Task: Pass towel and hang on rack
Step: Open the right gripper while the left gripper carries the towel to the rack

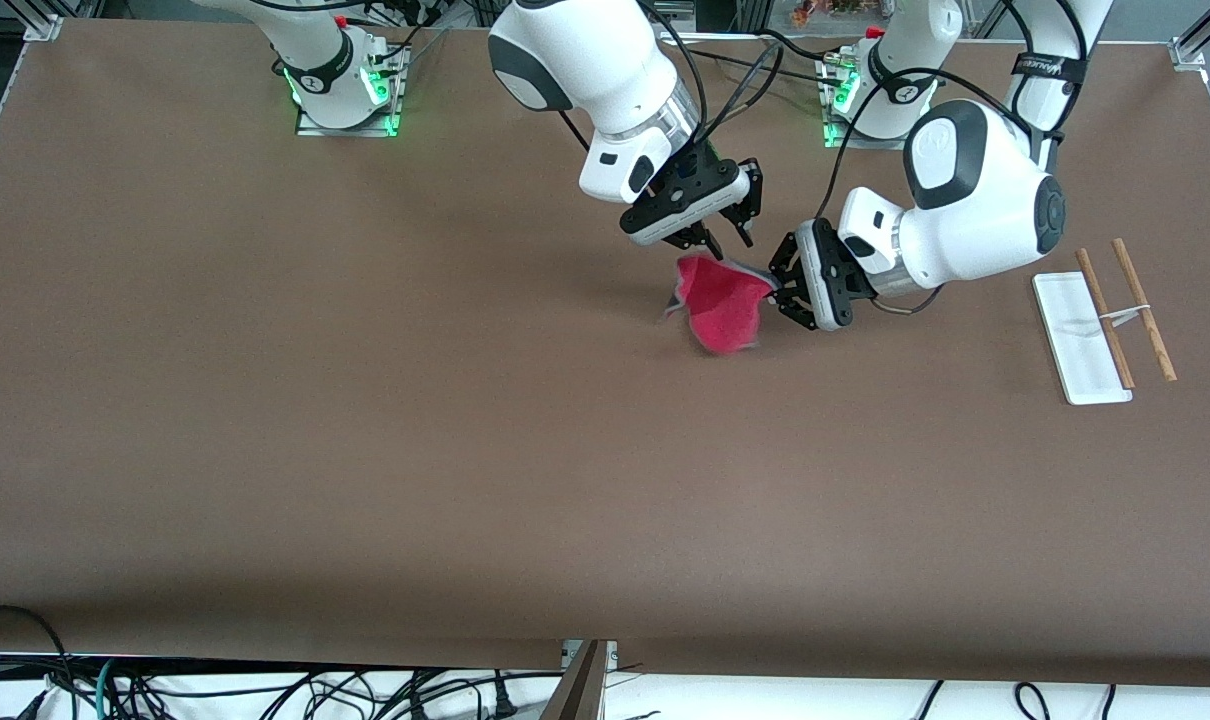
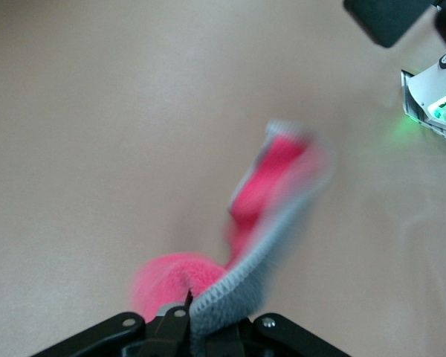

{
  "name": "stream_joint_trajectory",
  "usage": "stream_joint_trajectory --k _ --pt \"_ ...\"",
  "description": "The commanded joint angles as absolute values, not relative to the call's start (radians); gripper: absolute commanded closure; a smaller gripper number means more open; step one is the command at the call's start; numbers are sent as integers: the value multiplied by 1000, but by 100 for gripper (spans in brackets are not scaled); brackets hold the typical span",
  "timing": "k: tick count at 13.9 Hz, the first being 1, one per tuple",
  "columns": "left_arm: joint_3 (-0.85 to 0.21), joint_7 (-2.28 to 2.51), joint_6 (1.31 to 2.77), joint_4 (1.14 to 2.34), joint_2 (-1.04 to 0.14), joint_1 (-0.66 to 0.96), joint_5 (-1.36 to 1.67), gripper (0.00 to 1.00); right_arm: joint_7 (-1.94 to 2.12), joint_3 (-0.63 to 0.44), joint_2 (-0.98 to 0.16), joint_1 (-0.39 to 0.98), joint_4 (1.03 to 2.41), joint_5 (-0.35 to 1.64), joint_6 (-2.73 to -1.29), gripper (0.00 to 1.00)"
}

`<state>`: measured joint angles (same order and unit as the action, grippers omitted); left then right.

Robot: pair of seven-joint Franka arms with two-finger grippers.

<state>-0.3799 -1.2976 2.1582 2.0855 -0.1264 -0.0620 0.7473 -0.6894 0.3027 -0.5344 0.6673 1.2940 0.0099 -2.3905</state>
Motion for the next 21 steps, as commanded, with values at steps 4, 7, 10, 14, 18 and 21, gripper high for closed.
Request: stream_joint_trajectory --k 4,7,10,14,18,21 --pt "-391 -1311 2072 2101 -72 -199 720 100 -646 298 -517 615 1267 -3 -2340 0" --pt "-345 -1331 2071 2097 -63 -271 600 100 -539 298 -485 546 1267 -3 -2234 0" --pt "-226 -1333 2040 2088 -115 -304 491 100 -482 279 -482 463 1270 -6 -2186 0" --pt "-97 -1460 1884 1957 -251 -414 449 100 -381 155 -483 428 1270 -5 -2088 0" --pt "-97 -1555 1602 1594 -491 -630 358 100 -264 0 -479 411 1269 -6 -1970 0" --pt "-97 -1688 1592 1580 -497 -734 333 100 -201 -144 -443 410 1279 -3 -1959 0"
